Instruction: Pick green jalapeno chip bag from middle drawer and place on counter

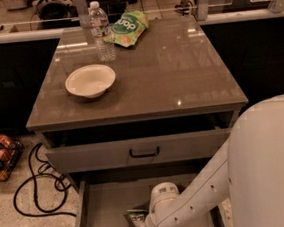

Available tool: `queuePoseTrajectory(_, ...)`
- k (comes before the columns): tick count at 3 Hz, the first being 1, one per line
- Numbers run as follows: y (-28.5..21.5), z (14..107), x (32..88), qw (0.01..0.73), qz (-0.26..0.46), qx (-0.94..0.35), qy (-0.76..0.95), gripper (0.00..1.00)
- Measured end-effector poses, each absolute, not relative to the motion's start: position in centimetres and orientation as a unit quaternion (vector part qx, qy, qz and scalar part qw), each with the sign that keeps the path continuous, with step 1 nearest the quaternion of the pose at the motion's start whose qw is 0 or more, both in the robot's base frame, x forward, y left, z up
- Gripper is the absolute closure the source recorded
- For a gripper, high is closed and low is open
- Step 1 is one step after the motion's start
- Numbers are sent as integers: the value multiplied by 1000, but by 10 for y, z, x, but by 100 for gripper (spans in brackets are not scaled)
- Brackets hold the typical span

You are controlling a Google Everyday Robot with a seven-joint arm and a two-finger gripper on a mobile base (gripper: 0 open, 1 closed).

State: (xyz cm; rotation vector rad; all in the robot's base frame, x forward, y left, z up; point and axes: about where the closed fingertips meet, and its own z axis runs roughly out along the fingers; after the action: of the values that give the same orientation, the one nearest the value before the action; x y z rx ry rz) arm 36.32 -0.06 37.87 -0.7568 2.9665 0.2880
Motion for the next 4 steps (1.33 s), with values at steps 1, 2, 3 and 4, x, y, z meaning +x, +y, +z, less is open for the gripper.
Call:
queuePoseTrajectory(1, -1, 378, 363, 33, 93, -254, 962, 64)
queuePoseTrajectory(2, 0, 378, 363, 33, 93, -260, 961, 86)
queuePoseTrajectory(3, 0, 378, 362, 33, 93, -266, 959, 100)
queuePoseTrajectory(4, 1, 380, 362, 34, 92, -274, 957, 100)
